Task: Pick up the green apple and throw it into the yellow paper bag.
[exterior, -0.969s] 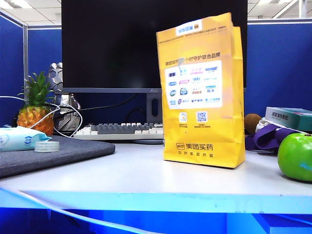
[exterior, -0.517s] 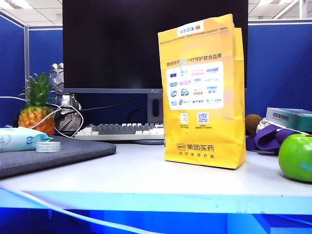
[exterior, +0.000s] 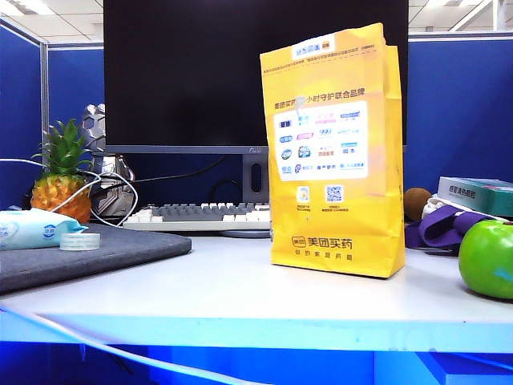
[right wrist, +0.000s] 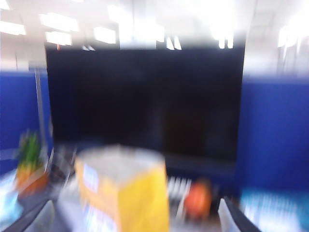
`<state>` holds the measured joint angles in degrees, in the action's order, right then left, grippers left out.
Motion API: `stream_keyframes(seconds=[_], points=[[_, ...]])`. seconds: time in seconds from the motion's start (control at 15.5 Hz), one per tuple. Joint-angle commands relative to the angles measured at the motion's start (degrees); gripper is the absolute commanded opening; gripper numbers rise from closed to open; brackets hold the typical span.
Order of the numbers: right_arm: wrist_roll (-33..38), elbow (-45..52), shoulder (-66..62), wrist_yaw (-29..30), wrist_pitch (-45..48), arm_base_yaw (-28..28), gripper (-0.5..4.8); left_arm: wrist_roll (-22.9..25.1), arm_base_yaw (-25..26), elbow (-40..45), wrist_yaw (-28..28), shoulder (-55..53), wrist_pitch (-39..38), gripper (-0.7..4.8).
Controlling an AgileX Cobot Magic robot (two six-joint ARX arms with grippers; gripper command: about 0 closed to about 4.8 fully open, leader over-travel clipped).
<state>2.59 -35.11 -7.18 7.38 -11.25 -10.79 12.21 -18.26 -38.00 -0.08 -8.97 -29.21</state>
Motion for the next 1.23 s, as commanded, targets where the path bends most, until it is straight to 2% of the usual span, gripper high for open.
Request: stream_keyframes(seconds=[0.06, 0.19, 0.26, 0.39, 0.45, 0.65, 0.9, 1.03, 1.23], points=[[2.01, 4.44, 0.04, 0.28, -2.84, -0.13, 4.79, -6.88, 0.00, 6.69, -6.60, 6.27, 8.81, 4.79], [1.92, 11.52, 0.57, 0.96, 2.71, -0.13, 4.79, -6.49, 0.00, 8.59, -6.75, 6.25, 9.22, 4.79], [2.86, 16.68, 0.76, 1.92, 8.90, -0.15, 4.79, -6.49, 0.00, 9.66, -7.67, 6.25, 9.27, 4.79], [12.35, 23.47, 0.76, 1.92, 15.76, -0.15, 4.79, -6.91, 0.00, 10.86, -8.74, 6.27, 8.59, 4.79], [14.32, 24.70, 0.76, 1.90, 14.99, -0.15, 4.79, -6.84, 0.00, 10.86, -8.72, 6.29, 8.13, 4.79], [14.12, 25.22, 0.79, 1.55, 3.63, -0.04, 4.79, -6.78, 0.00, 10.86, -8.52, 6.29, 7.02, 4.79], [14.12, 25.22, 0.79, 1.53, -5.62, -0.04, 4.79, -6.78, 0.00, 10.88, -8.50, 6.32, 6.93, 4.79], [14.12, 26.51, 1.55, 1.55, -6.27, -0.02, 4.79, -6.80, 0.00, 10.91, -8.50, 6.32, 6.97, 4.79], [14.12, 32.54, 5.38, 1.53, -5.95, 0.00, 4.79, -6.69, 0.02, 16.57, -8.79, 7.39, 9.09, 4.79]])
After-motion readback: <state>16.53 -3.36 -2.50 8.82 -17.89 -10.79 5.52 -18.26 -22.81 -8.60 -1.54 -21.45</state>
